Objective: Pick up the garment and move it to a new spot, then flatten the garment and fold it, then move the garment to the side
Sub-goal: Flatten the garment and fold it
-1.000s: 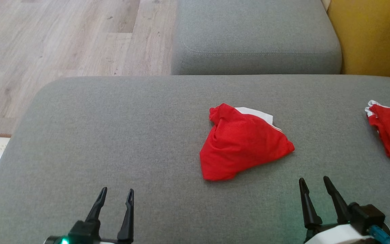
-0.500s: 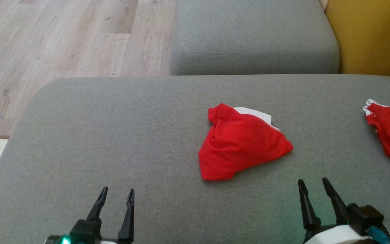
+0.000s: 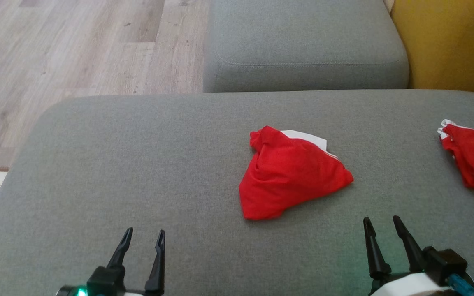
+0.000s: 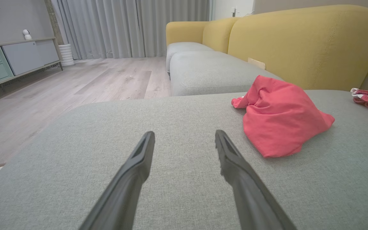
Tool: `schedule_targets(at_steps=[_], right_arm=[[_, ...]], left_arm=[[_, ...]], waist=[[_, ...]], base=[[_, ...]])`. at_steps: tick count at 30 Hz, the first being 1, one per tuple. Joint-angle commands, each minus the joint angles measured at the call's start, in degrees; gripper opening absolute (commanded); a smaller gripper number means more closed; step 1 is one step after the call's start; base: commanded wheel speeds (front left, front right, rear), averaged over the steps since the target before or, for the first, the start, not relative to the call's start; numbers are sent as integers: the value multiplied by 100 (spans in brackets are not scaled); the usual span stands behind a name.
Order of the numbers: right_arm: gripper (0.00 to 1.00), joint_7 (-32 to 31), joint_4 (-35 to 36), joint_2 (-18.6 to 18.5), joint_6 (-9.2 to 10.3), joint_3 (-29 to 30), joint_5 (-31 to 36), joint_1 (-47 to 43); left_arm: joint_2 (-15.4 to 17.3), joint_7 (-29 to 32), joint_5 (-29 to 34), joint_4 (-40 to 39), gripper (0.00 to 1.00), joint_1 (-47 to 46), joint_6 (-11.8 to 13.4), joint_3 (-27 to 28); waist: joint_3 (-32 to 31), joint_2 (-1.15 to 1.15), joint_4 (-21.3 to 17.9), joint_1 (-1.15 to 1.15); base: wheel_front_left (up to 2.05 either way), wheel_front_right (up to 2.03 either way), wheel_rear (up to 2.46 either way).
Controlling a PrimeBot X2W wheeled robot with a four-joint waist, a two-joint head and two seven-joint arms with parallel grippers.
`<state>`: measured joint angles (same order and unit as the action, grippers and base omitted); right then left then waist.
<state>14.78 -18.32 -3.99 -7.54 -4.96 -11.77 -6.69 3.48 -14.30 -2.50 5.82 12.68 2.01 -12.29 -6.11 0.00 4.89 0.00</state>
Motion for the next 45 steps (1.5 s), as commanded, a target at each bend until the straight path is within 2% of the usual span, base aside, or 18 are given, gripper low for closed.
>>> schedule_targets(at_steps=[1,13,21,25,31,39,40,41,42,43,45], right_arm=[[100,22,150,-17,5,-98,23,220],[100,22,235,-90,5,-97,57,277],[100,22,-43,-386,5,-113,-126,1058],[100,22,-657,-500,5,33,-372,1713],[100,-263,-2015,-691,5,-219,-827,2787],[100,-636,-3108,-818,5,-584,-1461,3544],[89,-709,-3236,-815,5,-671,-1515,3594],[49,-786,-3328,-788,5,-766,-1600,3629],[20,-859,-3378,-749,5,-858,-1720,3649],[0,-924,-3383,-717,5,-961,-1855,3659],[0,-957,-3331,-750,5,-1153,-2078,3670]], left_arm=[[-54,-70,82,-163,100,-324,13,151],[-56,-70,157,-214,100,-429,42,33],[-58,-70,180,-262,100,-762,29,-341],[-59,-70,140,-320,100,-1117,69,-593],[-59,-70,80,-332,100,-1501,143,-917],[-59,-70,1,-322,100,-1807,231,-1169],[-59,-70,-8,-314,100,-1834,243,-1199],[-59,-70,-15,-305,100,-1856,256,-1223],[-60,-70,-24,-298,100,-1872,269,-1239],[-60,-70,-33,-291,100,-1882,282,-1245],[-60,-70,-45,-276,100,-1890,310,-1238]], waist=[[-5,0,8,0],[222,0,56,0],[785,0,98,0],[1164,0,197,0],[1531,0,338,0],[1827,0,476,0],[1848,0,492,0],[1861,0,502,0],[1868,0,507,0],[1871,0,507,0],[1856,0,482,0]], base=[[0,0,0],[0,0,0],[0,0,0],[0,0,0],[0,0,0],[0,0,0],[0,0,0],[0,0,0],[0,0,0],[0,0,0],[0,0,0]])
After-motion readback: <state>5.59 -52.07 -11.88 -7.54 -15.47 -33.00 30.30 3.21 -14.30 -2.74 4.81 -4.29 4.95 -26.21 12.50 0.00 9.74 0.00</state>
